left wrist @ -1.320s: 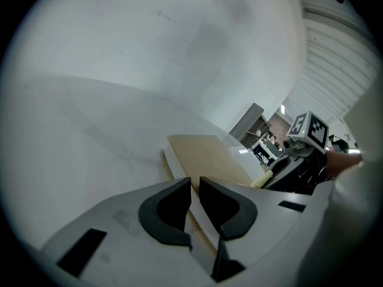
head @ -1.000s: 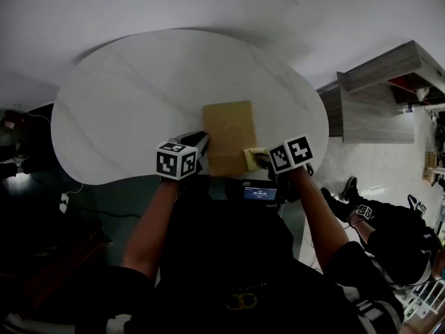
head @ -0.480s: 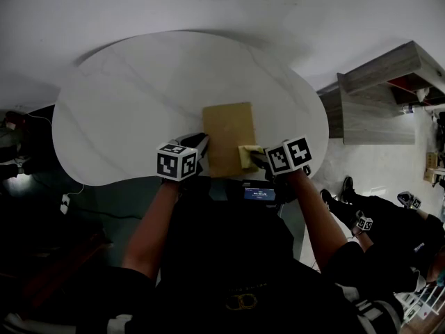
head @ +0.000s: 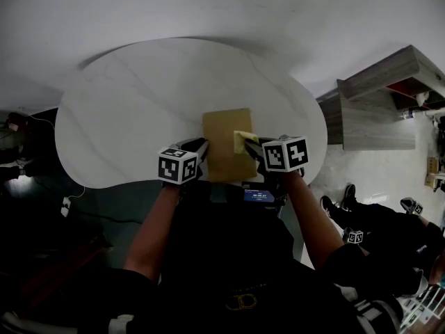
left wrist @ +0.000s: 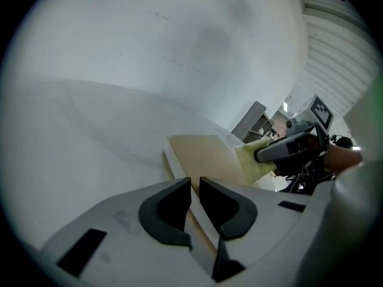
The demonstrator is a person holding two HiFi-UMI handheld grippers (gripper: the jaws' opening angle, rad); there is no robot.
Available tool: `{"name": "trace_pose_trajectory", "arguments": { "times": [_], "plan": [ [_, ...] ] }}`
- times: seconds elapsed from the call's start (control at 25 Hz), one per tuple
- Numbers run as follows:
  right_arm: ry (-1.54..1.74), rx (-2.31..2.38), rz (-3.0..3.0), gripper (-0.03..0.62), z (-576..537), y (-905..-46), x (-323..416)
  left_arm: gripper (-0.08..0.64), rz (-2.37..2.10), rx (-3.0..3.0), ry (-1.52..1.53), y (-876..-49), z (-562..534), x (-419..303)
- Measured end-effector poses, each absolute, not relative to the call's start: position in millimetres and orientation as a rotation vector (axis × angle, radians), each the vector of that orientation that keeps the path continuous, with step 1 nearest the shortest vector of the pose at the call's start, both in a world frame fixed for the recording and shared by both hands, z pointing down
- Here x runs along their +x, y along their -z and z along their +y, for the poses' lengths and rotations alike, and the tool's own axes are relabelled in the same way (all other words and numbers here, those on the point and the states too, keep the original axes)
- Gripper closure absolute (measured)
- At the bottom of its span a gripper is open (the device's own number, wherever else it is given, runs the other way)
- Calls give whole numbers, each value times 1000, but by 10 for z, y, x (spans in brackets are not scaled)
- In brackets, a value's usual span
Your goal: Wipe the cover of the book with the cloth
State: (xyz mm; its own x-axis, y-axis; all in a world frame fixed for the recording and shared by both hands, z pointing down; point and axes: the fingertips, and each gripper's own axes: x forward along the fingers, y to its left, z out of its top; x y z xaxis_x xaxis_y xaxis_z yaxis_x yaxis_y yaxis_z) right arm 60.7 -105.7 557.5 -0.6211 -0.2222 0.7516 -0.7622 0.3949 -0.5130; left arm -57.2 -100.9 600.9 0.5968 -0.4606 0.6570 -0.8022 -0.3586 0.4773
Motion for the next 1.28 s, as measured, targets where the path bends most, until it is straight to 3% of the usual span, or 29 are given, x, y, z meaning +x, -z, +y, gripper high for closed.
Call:
{"name": "trace_pose_trajectory", "arguments": {
  "times": [0.76, 1.28],
  "plan": [
    [-804, 1080, -2366, 505, -1669, -4929, 716, 548, -1200, 2225, -352, -5273, -1512, -456],
    [-535, 1039, -2446, 505, -1568, -4754, 956, 551, -1312, 2311, -155, -4825, -1175, -170]
  ]
}}
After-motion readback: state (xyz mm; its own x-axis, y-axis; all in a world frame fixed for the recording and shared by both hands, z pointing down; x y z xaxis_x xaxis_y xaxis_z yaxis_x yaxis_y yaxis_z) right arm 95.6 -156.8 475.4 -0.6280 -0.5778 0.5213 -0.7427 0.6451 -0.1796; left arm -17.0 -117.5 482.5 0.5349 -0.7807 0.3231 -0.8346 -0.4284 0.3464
